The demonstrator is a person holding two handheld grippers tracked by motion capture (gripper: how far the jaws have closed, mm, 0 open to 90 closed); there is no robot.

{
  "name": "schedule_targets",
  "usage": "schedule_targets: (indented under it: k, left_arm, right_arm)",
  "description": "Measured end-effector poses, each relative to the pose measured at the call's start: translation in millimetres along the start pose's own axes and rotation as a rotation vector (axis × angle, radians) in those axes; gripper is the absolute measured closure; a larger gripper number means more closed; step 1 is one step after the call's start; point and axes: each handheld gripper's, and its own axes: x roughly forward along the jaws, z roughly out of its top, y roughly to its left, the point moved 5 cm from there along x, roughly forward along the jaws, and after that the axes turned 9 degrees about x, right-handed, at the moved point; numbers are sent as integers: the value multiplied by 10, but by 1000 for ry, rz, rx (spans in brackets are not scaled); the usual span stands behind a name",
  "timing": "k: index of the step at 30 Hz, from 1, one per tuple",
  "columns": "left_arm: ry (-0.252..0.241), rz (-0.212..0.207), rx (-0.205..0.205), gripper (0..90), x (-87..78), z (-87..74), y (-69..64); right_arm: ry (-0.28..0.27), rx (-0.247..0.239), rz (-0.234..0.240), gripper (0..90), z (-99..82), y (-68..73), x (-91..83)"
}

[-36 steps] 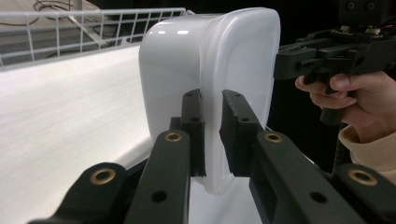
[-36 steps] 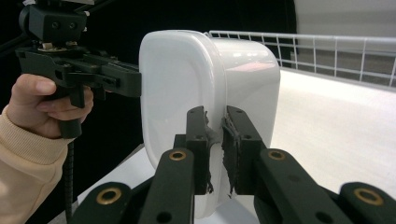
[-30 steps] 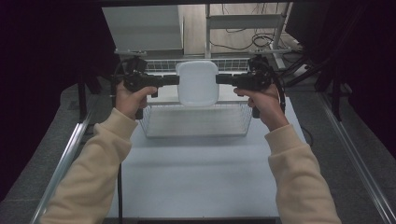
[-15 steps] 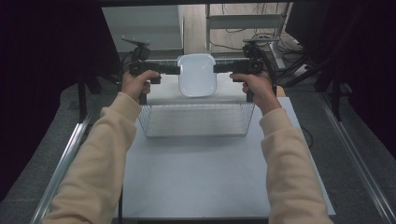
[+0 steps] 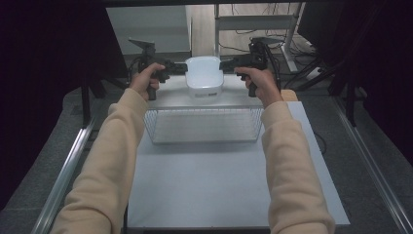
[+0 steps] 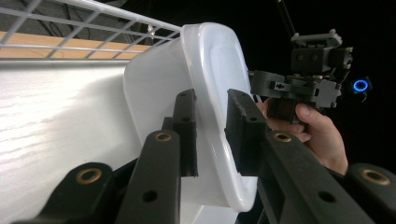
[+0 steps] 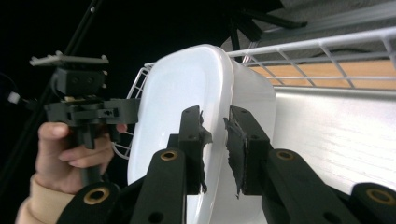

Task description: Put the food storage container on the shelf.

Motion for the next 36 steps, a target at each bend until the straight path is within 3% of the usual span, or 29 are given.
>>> schedule_targets:
  k: [2, 3, 5, 8, 10, 11, 13, 17, 22, 25, 28, 32, 36]
  left_arm:
    - [6, 37, 14, 770, 6, -6, 24]
    - [0, 31, 9, 776, 9, -7, 28]
    - [-12, 26, 4, 776, 15, -18, 31]
    - [-11, 31, 14, 740, 30, -39, 20]
    - [-34, 47, 34, 667, 27, -36, -6]
    - [-62, 73, 48, 601, 9, -26, -29]
    - [-104, 144, 104, 491, -44, -17, -109]
    - [-133, 200, 203, 379, -165, -89, -333]
    - [-114, 284, 293, 320, -286, -376, -516]
    - [-118, 310, 327, 307, -356, -591, -576]
    - [-117, 334, 379, 301, -425, -811, -627]
    - [-102, 305, 415, 292, -488, -1145, -653]
    - [-88, 314, 454, 291, -549, -1504, -594]
  right_arm:
    - [3, 20, -4, 740, 0, -28, 12]
    - [8, 24, -22, 736, -7, -48, 23]
    - [5, 46, -5, 737, -11, -66, 22]
    - [-16, 29, -16, 736, -27, -56, 16]
    - [-27, 14, -15, 665, -39, -17, 0]
    - [-40, 2, -11, 586, -43, 15, -19]
    - [-82, -60, -43, 473, -59, 89, -75]
    - [-133, -238, -93, 370, -186, 226, -224]
    - [-168, -421, -118, 311, -485, 241, -426]
    - [-179, -487, -140, 297, -703, 176, -539]
    - [-179, -531, -133, 292, -917, 93, -637]
    - [-193, -563, -116, 291, -1197, -16, -743]
    - [-182, -588, -111, 291, -1497, -127, -797]
